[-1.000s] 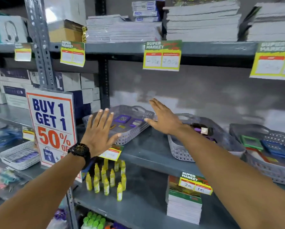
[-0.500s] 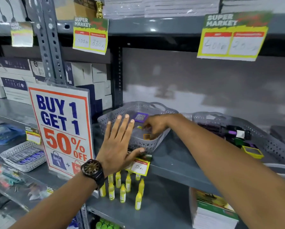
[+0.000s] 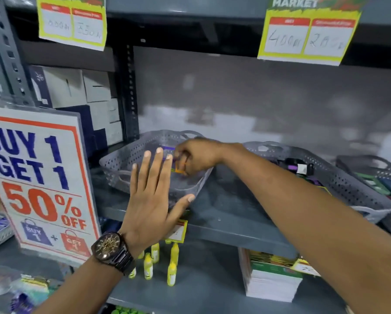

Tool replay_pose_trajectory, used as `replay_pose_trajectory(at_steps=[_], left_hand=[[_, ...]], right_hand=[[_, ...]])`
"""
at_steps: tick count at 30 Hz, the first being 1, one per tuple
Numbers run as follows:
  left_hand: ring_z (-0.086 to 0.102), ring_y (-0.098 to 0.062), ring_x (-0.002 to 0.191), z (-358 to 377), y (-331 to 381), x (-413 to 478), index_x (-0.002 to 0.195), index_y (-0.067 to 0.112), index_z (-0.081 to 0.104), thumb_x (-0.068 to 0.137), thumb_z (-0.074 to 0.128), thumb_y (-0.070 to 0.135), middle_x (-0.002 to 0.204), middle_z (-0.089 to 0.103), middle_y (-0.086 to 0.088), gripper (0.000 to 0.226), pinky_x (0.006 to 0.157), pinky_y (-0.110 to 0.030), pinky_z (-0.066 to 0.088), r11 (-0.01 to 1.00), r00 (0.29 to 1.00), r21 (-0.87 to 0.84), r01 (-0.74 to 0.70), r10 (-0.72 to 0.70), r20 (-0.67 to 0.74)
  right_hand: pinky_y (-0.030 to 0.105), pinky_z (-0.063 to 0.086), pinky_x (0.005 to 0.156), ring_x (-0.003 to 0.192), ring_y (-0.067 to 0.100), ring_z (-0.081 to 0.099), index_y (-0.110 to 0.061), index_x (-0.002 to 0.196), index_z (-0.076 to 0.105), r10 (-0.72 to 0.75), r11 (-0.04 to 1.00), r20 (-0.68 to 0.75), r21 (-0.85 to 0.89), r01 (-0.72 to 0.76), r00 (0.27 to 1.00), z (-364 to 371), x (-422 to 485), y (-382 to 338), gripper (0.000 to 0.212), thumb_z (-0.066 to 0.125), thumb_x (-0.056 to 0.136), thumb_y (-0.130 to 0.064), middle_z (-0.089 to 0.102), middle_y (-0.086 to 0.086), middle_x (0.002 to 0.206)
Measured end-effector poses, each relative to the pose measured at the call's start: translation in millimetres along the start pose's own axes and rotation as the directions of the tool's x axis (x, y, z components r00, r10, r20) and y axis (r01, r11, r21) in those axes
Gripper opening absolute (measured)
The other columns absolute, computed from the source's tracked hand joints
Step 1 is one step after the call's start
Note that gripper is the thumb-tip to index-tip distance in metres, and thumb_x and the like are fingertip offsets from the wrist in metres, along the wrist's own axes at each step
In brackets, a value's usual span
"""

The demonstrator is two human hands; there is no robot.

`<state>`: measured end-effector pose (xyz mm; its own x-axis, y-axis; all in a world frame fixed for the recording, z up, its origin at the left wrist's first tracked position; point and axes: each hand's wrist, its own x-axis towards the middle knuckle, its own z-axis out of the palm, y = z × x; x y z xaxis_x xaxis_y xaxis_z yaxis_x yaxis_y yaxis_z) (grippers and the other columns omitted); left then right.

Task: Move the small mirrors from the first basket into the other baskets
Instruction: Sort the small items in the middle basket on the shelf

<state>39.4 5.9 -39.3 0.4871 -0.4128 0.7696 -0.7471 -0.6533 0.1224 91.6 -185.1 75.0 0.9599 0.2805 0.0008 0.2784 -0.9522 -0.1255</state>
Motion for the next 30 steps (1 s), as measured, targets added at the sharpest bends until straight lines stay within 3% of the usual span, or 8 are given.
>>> replay_pose_trajectory(at_steps=[8, 11, 14, 17, 21, 23, 27, 30], left_hand=[[0.002, -0.033, 0.152, 12.5, 48.2, 13.2, 0.154, 0.006, 0.018, 0.095, 0.038, 0.063, 0.164, 0.013, -0.016, 0.085, 0.12, -0.06, 0.009, 0.994, 0.995, 0.044, -0.102, 0.102, 0.013], [0.005, -0.034, 0.152, 24.2, 66.4, 14.1, 0.153, 0.006, 0.021, 0.095, 0.044, 0.06, 0.164, 0.015, -0.016, 0.083, 0.118, -0.061, 0.014, 0.987, 0.99, 0.069, -0.142, 0.14, 0.036], [0.004, -0.034, 0.152, 38.3, 85.8, 13.2, 0.154, 0.007, 0.02, 0.095, 0.043, 0.06, 0.164, 0.014, -0.015, 0.083, 0.12, -0.058, 0.014, 0.982, 0.982, 0.066, -0.177, 0.171, 0.08], [0.003, -0.033, 0.152, 50.9, 99.9, 12.5, 0.155, 0.008, 0.017, 0.096, 0.041, 0.06, 0.165, 0.013, -0.014, 0.082, 0.121, -0.055, 0.013, 0.98, 0.974, 0.046, -0.195, 0.188, 0.131], [0.005, -0.032, 0.152, 63.8, 111.3, 11.2, 0.153, 0.006, 0.021, 0.096, 0.04, 0.061, 0.163, 0.018, -0.017, 0.082, 0.119, -0.054, 0.02, 0.979, 0.957, 0.065, -0.194, 0.175, 0.231], [0.006, -0.031, 0.152, 66.5, 112.3, 10.3, 0.153, 0.005, 0.021, 0.097, 0.037, 0.062, 0.163, 0.018, -0.017, 0.082, 0.119, -0.053, 0.021, 0.979, 0.949, 0.081, -0.186, 0.158, 0.272], [0.008, -0.029, 0.152, 65.7, 112.0, 7.3, 0.154, 0.006, 0.019, 0.098, 0.026, 0.064, 0.164, 0.018, -0.015, 0.081, 0.119, -0.051, 0.023, 0.985, 0.94, 0.078, -0.156, 0.124, 0.317], [0.014, -0.028, 0.151, 63.9, 113.7, 2.3, 0.153, 0.007, 0.022, 0.099, 0.022, 0.063, 0.162, 0.023, -0.014, 0.079, 0.119, -0.049, 0.025, 0.988, 0.936, 0.079, -0.134, 0.1, 0.338]], right_hand=[[0.033, 0.056, 0.083, 0.084, 0.011, 0.072, -0.014, 0.124, 0.061, 0.152, 0.988, -0.263, 0.077, -0.136, 0.953, -65.9, -72.4, 51.9, 0.057, 0.081, 0.071, -0.017, 0.079, -0.003, 0.092], [0.022, 0.053, 0.064, 0.073, 0.004, 0.069, -0.018, 0.124, 0.06, 0.306, 0.951, -0.26, 0.052, -0.303, 0.916, -69.8, -100.0, 86.3, 0.061, 0.081, 0.068, -0.028, 0.077, -0.007, 0.08], [0.023, 0.048, 0.057, 0.072, 0.013, 0.066, -0.02, 0.115, 0.063, 0.443, 0.893, -0.266, 0.047, -0.448, 0.856, -57.7, -125.4, 119.2, 0.06, 0.084, 0.062, -0.035, 0.069, -0.004, 0.082], [0.022, 0.052, 0.05, 0.059, 0.015, 0.07, -0.015, 0.096, 0.068, 0.541, 0.841, -0.178, 0.086, -0.535, 0.822, -38.8, -141.7, 140.8, 0.045, 0.085, 0.059, -0.032, 0.073, -0.003, 0.069], [0.026, 0.06, 0.051, 0.061, 0.016, 0.075, -0.008, 0.074, 0.075, 0.594, 0.793, 0.027, 0.146, -0.591, 0.804, -15.9, -147.4, 154.5, 0.023, 0.086, 0.068, -0.027, 0.075, 0.001, 0.061], [0.029, 0.062, 0.055, 0.058, 0.015, 0.074, -0.008, 0.069, 0.075, 0.6, 0.782, 0.068, 0.16, -0.602, 0.797, -7.4, -145.7, 155.6, 0.02, 0.086, 0.07, -0.025, 0.075, 0.001, 0.06], [0.022, 0.053, 0.044, 0.046, 0.012, 0.069, -0.01, 0.06, 0.071, 0.593, 0.792, 0.105, 0.105, -0.602, 0.798, 5.6, -139.0, 150.2, 0.019, 0.084, 0.068, -0.021, 0.071, 0.0, 0.052], [0.024, 0.054, 0.042, 0.051, 0.018, 0.071, -0.011, 0.064, 0.069, 0.581, 0.812, 0.106, 0.001, -0.584, 0.807, 8.6, -135.1, 145.6, 0.016, 0.081, 0.067, -0.021, 0.068, 0.001, 0.048]])
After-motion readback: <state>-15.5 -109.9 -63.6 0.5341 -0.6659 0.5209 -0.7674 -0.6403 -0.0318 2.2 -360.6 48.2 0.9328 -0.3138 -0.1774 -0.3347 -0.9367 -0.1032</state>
